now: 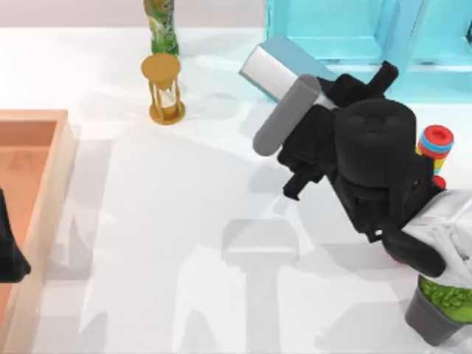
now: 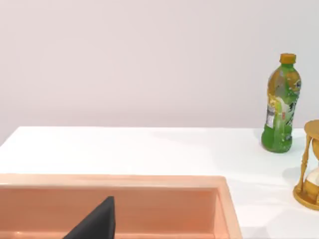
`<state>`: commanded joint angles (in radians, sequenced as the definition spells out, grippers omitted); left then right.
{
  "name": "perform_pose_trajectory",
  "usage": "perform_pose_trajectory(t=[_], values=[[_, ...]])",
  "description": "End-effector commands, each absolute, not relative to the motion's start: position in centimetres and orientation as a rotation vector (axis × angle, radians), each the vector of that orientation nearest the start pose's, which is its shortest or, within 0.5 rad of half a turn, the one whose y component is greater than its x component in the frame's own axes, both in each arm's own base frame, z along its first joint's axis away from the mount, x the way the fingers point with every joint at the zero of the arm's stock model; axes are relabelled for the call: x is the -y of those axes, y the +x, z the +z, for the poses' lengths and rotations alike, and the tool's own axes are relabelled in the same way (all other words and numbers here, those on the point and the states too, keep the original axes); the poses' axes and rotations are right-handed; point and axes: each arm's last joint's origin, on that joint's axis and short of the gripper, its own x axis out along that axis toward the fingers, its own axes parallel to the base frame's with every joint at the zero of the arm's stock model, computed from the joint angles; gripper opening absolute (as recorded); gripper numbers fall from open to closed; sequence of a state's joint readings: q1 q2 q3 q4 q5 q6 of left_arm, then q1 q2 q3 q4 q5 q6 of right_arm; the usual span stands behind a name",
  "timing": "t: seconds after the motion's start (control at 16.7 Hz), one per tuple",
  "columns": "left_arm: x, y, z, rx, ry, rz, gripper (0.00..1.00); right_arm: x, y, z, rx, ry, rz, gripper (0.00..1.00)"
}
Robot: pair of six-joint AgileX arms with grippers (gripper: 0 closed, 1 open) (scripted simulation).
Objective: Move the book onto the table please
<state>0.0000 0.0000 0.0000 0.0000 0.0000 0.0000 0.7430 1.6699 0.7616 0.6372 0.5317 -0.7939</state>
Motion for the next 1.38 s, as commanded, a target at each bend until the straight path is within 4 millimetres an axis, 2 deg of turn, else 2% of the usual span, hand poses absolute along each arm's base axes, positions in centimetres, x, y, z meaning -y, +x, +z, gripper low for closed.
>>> perform_pose_trajectory(t=[0.12, 0.24, 0.36, 0.48, 1.2, 1.38], values=[[0.1, 10.6, 16.0, 0.000, 0.000, 0.000, 1.00, -26.2, 22.2, 15.7, -0.116, -1.156, 0.365, 0.00], [0.1, 10.6, 16.0, 0.000, 0.000, 0.000, 1.00, -29.1, 18.8, 14.2, -0.095, -1.322, 0.391, 0.00], [0.1, 10.6, 16.0, 0.000, 0.000, 0.000, 1.00, -30.9, 16.2, 13.5, -0.065, -1.442, 0.392, 0.00], [0.1, 10.6, 16.0, 0.000, 0.000, 0.000, 1.00, -31.9, 14.7, 13.4, -0.042, -1.510, 0.383, 0.00], [0.1, 10.6, 16.0, 0.000, 0.000, 0.000, 1.00, -32.1, 13.8, 13.6, -0.035, -1.529, 0.378, 0.00], [0.1, 10.6, 16.0, 0.000, 0.000, 0.000, 1.00, -32.0, 13.9, 12.9, -0.040, -1.532, 0.380, 0.00]])
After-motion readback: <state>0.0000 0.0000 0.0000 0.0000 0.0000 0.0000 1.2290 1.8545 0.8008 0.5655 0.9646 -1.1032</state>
